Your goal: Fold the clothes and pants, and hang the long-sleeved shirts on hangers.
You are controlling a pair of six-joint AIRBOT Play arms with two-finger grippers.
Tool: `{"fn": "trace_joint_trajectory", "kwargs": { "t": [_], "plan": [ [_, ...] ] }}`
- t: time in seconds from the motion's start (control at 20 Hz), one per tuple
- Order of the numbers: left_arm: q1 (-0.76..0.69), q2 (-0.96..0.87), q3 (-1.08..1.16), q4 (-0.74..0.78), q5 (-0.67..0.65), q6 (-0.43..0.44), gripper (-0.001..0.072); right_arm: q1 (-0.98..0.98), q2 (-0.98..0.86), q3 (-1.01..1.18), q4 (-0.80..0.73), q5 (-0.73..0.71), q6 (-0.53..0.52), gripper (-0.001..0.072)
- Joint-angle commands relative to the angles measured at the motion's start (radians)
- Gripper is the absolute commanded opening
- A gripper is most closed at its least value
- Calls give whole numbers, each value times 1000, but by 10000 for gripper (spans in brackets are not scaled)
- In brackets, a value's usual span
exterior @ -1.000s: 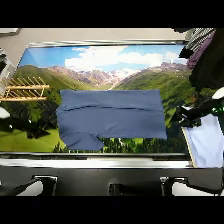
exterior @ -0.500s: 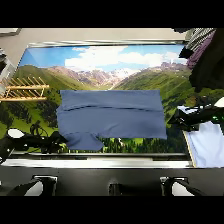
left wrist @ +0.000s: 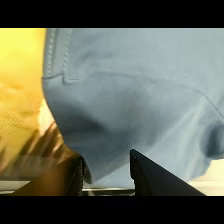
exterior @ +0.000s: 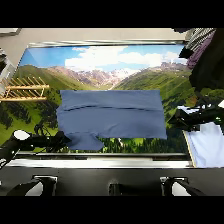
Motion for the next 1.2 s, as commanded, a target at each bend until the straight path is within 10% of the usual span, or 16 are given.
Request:
{"fn": "trace_joint_trajectory", "kwargs": {
  "t": [0.0, 0.25, 0.45, 1.15],
  "plan": [
    [-3, 0, -1, -14, -48, 27, 303, -1, 22, 0, 2, 3, -1, 407],
    [-3, 0, -1, -13, -69, 37, 277, -1, 24, 0, 2, 19, 0, 413],
    [-3, 0, -1, -13, -69, 48, 14, -3, 26, 2, 12, 57, 11, 413],
    [-3, 0, -1, -6, -88, 71, 14, -152, -163, -109, 34, -28, -105, 497]
  ]
}}
